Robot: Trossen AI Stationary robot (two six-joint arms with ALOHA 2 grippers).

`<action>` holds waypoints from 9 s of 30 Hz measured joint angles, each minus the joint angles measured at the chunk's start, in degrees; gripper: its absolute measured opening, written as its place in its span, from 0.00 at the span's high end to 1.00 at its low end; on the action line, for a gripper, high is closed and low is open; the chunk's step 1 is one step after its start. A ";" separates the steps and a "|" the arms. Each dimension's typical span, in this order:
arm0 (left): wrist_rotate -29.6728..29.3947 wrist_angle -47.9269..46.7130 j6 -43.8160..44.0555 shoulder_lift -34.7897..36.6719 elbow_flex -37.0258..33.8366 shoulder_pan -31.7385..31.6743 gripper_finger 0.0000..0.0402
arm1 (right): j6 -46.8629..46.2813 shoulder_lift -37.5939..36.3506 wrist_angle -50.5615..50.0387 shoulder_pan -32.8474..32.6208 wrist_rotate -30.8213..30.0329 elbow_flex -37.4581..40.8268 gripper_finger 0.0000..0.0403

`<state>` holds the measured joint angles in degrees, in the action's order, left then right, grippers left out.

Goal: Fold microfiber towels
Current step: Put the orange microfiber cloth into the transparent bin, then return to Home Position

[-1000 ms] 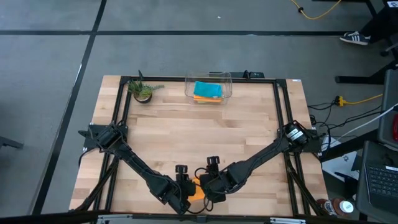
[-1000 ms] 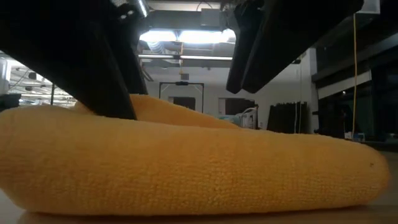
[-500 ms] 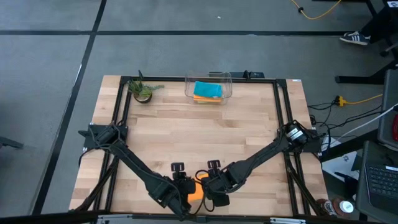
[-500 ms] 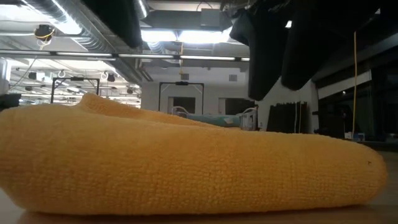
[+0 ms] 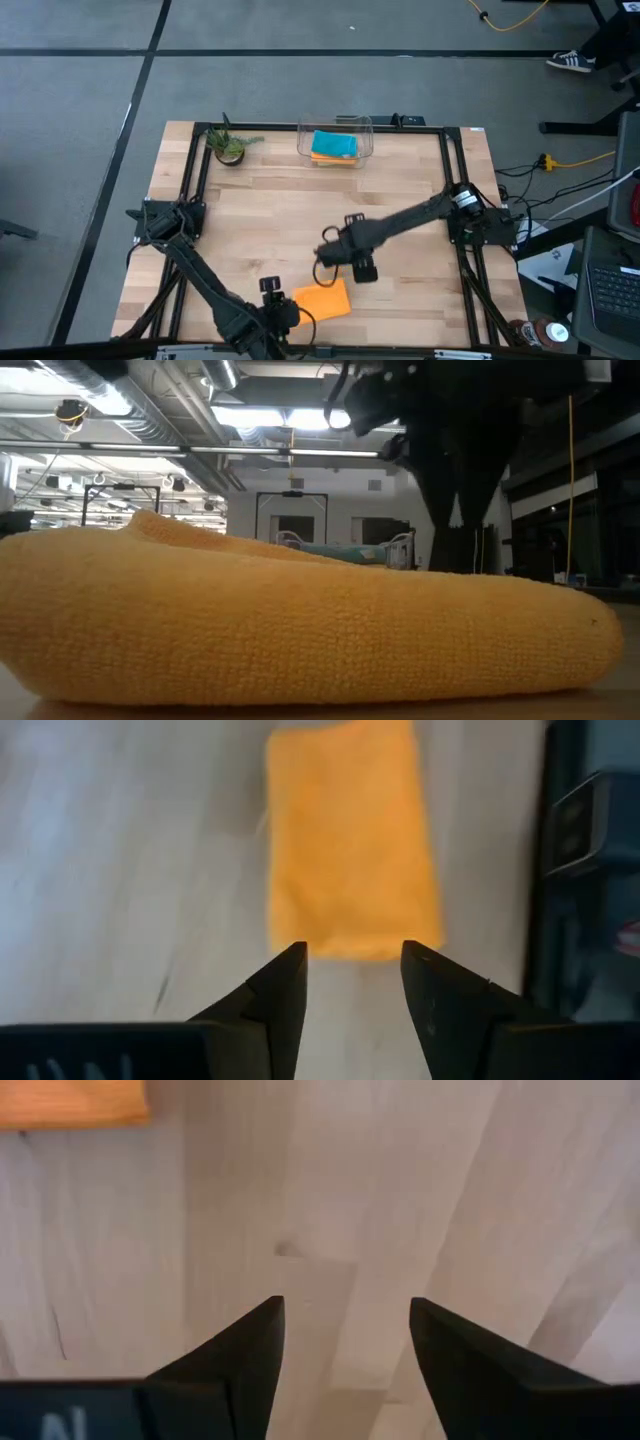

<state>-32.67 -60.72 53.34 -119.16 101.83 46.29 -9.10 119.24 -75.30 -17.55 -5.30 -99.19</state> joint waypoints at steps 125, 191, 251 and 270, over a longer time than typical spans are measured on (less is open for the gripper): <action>2.80 -14.06 -12.36 -4.42 3.56 -2.82 0.61 | 12.12 -13.24 20.27 15.85 8.32 0.58 0.96; 10.17 12.38 -31.60 17.83 -36.38 -26.20 0.61 | 29.78 5.44 10.61 56.55 26.54 -29.88 0.28; 16.71 64.10 -41.48 102.56 -99.96 -45.49 0.61 | 0.38 -110.89 83.82 17.60 -9.71 96.09 0.28; 16.76 64.16 -41.48 102.54 -99.89 -45.47 0.60 | 5.11 -117.02 77.28 17.60 -10.06 98.30 0.28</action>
<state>-15.91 3.44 11.86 -16.62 1.93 0.82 -3.99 2.22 1.98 0.05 -15.35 -0.89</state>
